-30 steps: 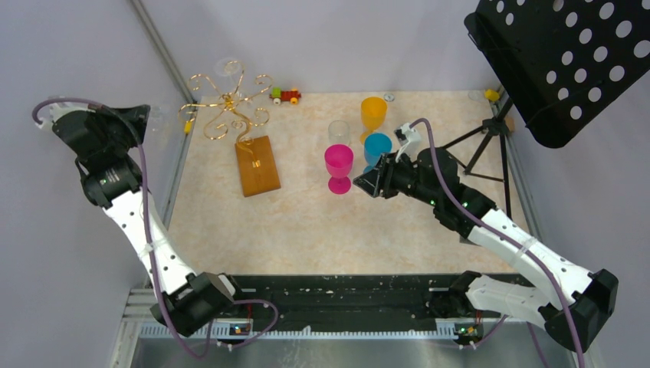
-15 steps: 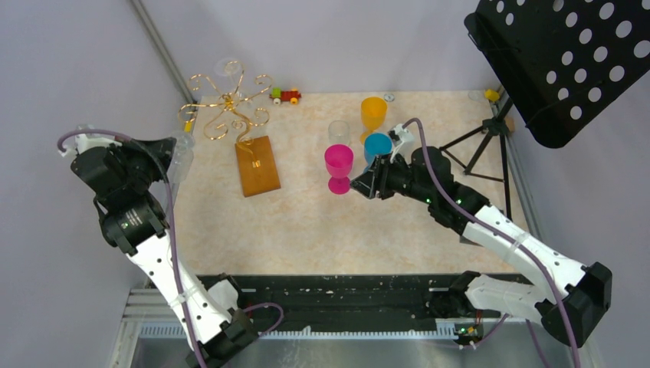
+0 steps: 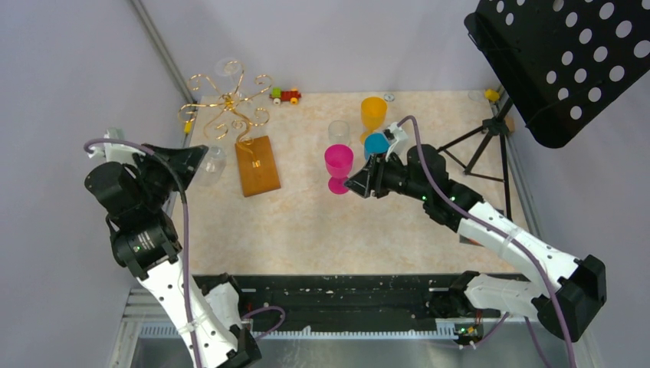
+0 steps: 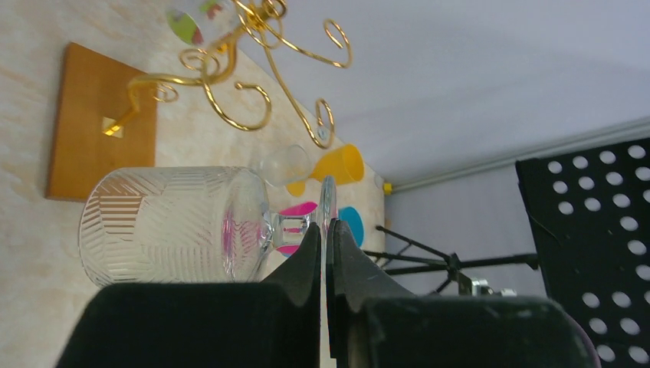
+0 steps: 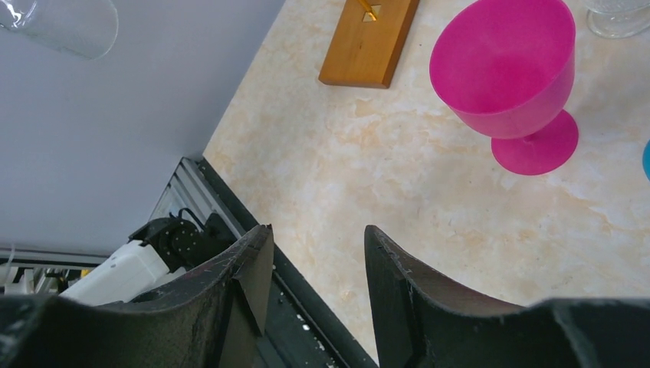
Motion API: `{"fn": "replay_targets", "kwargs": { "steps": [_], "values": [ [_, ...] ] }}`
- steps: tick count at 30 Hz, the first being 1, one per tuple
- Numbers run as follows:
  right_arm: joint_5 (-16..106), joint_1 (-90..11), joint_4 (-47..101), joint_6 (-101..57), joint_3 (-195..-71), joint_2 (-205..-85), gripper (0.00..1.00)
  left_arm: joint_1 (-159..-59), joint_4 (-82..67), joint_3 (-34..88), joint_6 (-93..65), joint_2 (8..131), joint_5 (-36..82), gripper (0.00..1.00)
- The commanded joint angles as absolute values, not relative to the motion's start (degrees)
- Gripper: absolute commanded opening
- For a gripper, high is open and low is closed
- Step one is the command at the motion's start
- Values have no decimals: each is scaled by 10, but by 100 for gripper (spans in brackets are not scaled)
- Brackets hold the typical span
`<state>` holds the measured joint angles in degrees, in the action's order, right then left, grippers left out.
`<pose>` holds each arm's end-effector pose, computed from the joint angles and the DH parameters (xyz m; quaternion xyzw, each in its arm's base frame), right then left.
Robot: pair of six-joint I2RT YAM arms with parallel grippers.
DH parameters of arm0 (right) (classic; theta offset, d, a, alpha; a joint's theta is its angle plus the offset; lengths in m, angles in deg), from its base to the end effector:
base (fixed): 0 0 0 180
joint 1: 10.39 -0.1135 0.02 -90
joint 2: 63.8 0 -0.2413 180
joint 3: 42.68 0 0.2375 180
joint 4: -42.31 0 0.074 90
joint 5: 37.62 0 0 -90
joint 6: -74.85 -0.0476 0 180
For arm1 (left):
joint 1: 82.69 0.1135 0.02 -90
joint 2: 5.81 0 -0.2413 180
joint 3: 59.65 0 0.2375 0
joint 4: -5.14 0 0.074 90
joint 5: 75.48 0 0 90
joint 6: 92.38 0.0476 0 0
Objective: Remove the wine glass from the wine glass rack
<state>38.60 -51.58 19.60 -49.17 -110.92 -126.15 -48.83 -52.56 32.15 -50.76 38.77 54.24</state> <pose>0.1877 0.1793 0.3168 -0.1212 0.7911 0.4374 0.4101 0.1151 0.0406 0.4371 -0.3118 0.6876 -0.3351 0.5637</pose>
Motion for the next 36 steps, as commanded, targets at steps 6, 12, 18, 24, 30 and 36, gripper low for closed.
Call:
{"fn": "replay_targets", "kwargs": {
  "steps": [6, 12, 18, 24, 30, 36],
  "values": [
    [359, -512, 254, -514, -1125, -1281, 57, -565, -323, 222, -633, 384, 663, 0],
    [353, -512, 313, -521, -1099, -1262, 72, -618, -212, 180, -728, 377, 692, 0],
    [344, -511, 441, -558, -1051, -1223, 81, -662, -114, 170, -816, 377, 668, 0],
    [349, -512, 603, -656, -1002, -1216, 82, -721, 16, 156, -909, 392, 631, 0],
    [375, -512, 788, -754, -963, -1241, 82, -788, 81, 157, -966, 416, 575, 0],
    [359, -512, 932, -833, -983, -1318, 82, -877, 88, 185, -963, 450, 544, 0]
  ]
}}
